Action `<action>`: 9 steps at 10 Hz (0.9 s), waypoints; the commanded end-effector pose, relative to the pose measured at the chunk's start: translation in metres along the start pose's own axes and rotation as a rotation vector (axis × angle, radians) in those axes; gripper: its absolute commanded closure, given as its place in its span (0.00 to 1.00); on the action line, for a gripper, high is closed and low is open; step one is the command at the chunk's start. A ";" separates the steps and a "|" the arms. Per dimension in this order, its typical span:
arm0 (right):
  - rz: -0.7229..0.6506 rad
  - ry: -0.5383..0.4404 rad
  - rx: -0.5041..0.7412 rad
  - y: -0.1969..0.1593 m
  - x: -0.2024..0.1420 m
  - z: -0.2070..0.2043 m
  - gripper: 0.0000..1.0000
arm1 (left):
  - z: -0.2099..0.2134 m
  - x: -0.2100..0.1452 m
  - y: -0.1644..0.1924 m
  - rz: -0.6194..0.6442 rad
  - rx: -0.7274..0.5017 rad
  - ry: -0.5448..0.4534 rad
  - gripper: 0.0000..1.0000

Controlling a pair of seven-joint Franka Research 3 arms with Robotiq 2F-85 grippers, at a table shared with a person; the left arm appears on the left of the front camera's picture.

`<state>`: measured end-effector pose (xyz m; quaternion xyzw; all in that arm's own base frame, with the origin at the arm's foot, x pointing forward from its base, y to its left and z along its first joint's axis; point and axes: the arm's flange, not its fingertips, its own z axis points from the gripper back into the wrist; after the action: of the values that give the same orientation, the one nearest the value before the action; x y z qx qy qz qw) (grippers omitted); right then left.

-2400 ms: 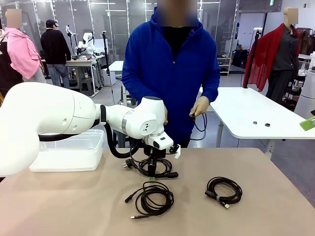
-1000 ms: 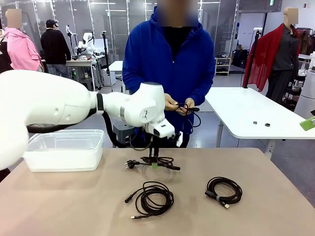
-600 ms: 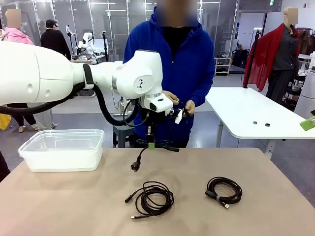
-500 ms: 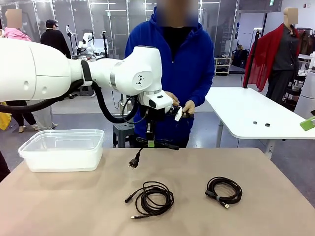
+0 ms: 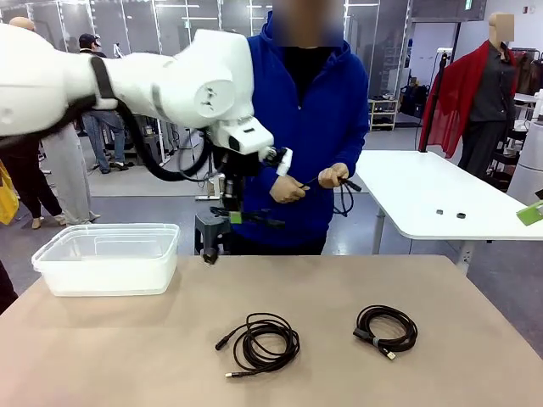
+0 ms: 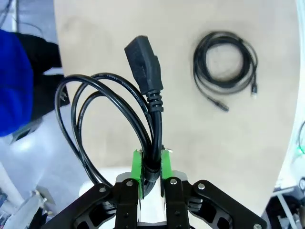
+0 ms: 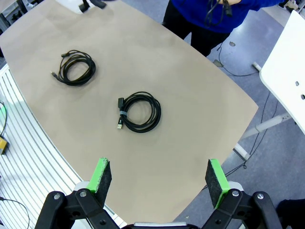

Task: Organize and store the cables.
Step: Place the Power Cable into the Organizing box.

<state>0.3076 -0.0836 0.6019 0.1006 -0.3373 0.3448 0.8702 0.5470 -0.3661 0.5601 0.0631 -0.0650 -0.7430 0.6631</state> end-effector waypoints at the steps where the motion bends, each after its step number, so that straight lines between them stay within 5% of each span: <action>1: 0.004 -0.003 0.004 -0.001 -0.001 0.000 0.00 | 0.013 -0.049 -0.037 -0.056 0.054 0.002 1.00; 6: 0.004 -0.003 0.004 -0.001 -0.001 0.000 0.00 | 0.028 -0.155 -0.084 -0.125 0.193 -0.029 1.00; 9: 0.004 -0.003 0.004 -0.001 -0.001 0.000 0.00 | 0.037 -0.144 -0.063 -0.100 0.151 0.004 1.00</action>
<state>0.3076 -0.0835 0.6020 0.1004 -0.3374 0.3449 0.8701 0.4865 -0.2024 0.5784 0.1224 -0.1231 -0.7700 0.6140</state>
